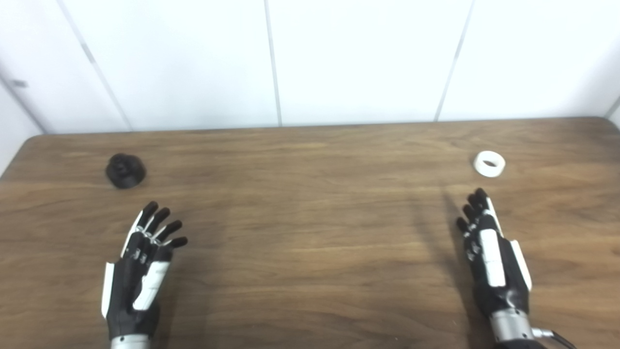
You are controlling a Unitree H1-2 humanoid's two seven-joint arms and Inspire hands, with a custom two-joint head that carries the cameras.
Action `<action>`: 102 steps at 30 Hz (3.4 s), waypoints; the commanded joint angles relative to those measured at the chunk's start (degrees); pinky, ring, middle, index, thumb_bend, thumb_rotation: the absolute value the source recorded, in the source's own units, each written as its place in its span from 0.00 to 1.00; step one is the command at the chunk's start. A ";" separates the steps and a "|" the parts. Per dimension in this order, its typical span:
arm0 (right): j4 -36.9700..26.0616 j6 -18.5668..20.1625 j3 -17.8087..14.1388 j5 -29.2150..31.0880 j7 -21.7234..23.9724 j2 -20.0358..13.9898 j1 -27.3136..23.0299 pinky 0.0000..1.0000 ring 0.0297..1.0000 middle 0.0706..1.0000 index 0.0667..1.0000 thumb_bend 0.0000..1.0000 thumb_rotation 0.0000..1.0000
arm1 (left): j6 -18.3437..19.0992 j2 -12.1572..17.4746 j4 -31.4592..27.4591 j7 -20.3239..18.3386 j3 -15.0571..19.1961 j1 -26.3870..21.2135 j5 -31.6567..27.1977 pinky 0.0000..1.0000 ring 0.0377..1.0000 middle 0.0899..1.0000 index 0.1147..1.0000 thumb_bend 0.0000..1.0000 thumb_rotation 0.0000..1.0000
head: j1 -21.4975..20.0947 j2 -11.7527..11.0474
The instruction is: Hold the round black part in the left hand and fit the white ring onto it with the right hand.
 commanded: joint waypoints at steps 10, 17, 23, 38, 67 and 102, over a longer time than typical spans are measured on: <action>6.29 -1.31 -1.31 3.67 3.56 -3.14 1.36 1.00 1.00 1.00 1.00 0.53 0.92 | 13.53 1.13 -14.90 4.19 5.20 -10.22 40.86 0.64 0.81 0.89 0.92 0.88 0.53 | 11.21 -2.62; 8.36 -0.72 -2.79 5.09 3.41 -4.17 0.32 1.00 1.00 1.00 1.00 0.62 0.86 | 21.99 1.56 -18.05 0.52 5.86 -12.85 54.14 0.67 0.84 0.91 0.93 0.89 0.55 | 15.30 -2.59; 8.54 0.36 -4.06 5.95 3.40 -5.07 -0.10 1.00 1.00 1.00 1.00 0.65 0.80 | 27.60 2.15 -16.60 -4.79 4.38 -13.95 63.34 0.77 0.86 0.89 0.90 0.93 0.58 | 17.95 -1.87; 9.25 0.61 -5.36 8.31 5.14 -7.68 0.12 1.00 1.00 1.00 1.00 0.61 0.80 | 36.92 3.29 -0.26 -8.03 0.72 -16.96 80.22 0.96 0.96 0.94 0.92 1.00 0.59 | 22.30 -1.11; 9.50 -0.65 -5.86 8.98 6.58 -9.03 0.91 1.00 1.00 1.00 1.00 0.62 0.81 | 37.43 -0.39 23.78 -4.03 16.99 -29.85 70.77 1.00 1.00 1.00 1.00 1.00 0.61 | 25.12 -1.19; 6.64 -1.14 -5.98 9.01 6.53 -7.56 4.26 1.00 1.00 1.00 1.00 0.64 0.78 | 37.41 7.26 40.58 0.23 9.11 -37.96 53.16 1.00 1.00 1.00 1.00 1.00 0.63 | 21.86 -0.94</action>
